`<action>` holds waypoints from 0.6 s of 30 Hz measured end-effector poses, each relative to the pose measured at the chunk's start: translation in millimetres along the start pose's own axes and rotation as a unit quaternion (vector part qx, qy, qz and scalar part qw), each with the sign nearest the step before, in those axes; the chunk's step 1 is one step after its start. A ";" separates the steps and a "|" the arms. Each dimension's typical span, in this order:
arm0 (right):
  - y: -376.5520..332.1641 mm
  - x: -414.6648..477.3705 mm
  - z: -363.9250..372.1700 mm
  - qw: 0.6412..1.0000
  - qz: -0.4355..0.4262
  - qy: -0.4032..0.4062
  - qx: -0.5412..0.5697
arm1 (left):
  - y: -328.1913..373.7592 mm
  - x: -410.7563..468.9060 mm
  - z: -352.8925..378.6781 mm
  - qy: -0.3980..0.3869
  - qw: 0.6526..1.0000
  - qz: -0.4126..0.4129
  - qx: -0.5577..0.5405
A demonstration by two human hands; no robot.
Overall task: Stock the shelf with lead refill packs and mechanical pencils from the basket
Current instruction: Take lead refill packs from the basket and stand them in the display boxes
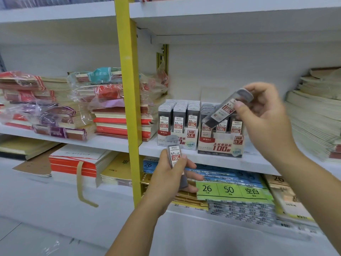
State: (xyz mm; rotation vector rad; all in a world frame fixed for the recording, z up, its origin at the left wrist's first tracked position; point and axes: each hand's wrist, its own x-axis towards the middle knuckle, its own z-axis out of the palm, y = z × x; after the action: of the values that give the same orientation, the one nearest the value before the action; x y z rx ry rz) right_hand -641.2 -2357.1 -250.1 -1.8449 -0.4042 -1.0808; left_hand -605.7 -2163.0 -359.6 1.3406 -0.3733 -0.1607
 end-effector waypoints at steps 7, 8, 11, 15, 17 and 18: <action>6.6 32.4 1.2 0.976 -0.069 -0.090 -0.188 | 1.3 0.2 -3.2 0.013 0.999 0.040 -0.009; 9.2 34.2 3.1 0.972 -0.061 -0.107 -0.201 | 1.2 -0.2 -3.7 0.015 0.999 0.041 -0.011; 16.6 37.9 9.3 0.971 -0.026 -0.128 -0.202 | 1.1 0.1 -5.1 0.021 0.999 0.043 -0.016; 19.7 41.7 15.4 0.978 0.011 -0.112 -0.177 | 1.5 0.1 -5.6 0.027 0.999 0.043 -0.013; 22.0 40.6 17.4 0.980 0.025 -0.106 -0.165 | 1.6 0.5 -5.6 0.027 0.999 0.041 -0.011; 23.1 39.4 18.7 0.980 0.031 -0.108 -0.164 | 1.9 0.7 -5.6 0.027 0.999 0.040 -0.010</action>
State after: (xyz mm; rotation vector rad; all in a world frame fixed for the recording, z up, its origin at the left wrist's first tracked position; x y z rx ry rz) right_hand -594.6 -2359.6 -234.3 -2.2645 -0.3042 -0.9487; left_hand -603.2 -2157.7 -358.6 1.3058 -0.3788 -0.0606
